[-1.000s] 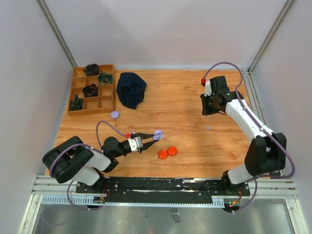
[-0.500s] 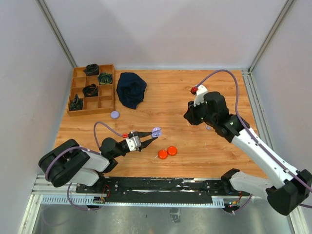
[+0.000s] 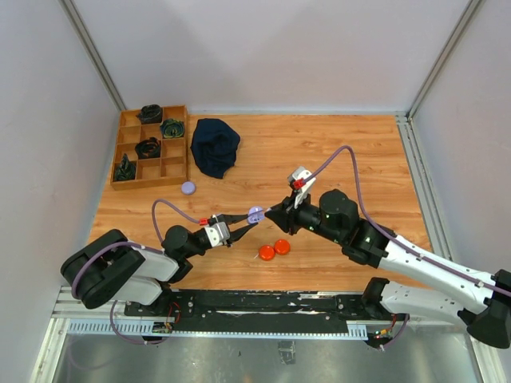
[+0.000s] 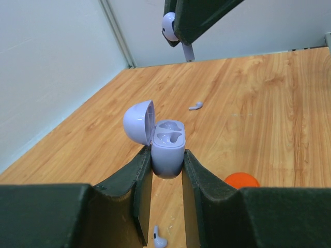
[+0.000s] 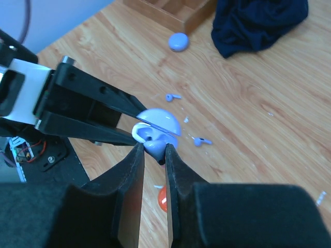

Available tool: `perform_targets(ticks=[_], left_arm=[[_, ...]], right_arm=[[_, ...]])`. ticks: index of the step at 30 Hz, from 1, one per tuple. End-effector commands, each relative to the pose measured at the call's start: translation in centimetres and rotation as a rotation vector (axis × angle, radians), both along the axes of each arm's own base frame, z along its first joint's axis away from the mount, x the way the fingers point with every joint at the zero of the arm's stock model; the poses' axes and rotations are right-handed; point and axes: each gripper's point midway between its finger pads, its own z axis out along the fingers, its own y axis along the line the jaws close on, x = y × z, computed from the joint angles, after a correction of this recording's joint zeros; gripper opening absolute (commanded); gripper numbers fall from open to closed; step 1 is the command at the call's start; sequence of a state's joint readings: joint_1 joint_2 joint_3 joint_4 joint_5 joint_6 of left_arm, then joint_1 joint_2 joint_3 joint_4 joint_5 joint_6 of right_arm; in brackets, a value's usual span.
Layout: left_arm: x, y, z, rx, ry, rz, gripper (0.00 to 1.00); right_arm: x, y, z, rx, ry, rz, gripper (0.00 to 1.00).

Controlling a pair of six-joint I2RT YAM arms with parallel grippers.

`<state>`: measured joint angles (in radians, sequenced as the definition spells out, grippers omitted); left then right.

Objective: Insert the wireless bluetooth earbuds into the charging case
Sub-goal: Place the earbud in the charging case.

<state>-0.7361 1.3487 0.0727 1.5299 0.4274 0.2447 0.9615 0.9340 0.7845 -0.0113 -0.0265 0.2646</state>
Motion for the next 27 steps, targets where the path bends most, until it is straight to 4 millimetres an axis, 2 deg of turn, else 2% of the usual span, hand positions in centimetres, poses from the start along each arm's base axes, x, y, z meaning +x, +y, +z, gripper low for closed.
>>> perform_targets(ticks=[1,9,20,27], left_arm=[[-0.9,0.8,7.2,-0.189,-0.217,-0.006,0.01],[-1.4,0.4,7.7,-0.193,-0.237,-0.044,0.00],[-1.1,-0.6,11.0,-0.211,-0.284,-0.074,0.00],[-1.1,-1.1,11.2,-0.203,-0.264,-0.095,0.00]], right_arm=[[-0.6,2.2,2.7,0.126,-0.100,0.014,0.14],[-1.1,3.6,2.4,0.152,-0.131,0.023,0.14],[-1.5,2.9,4.9,0.190,-0.203,0.020,0.13],[-1.6,3.0,6.6,0.216,-0.274,0.046,0.13]])
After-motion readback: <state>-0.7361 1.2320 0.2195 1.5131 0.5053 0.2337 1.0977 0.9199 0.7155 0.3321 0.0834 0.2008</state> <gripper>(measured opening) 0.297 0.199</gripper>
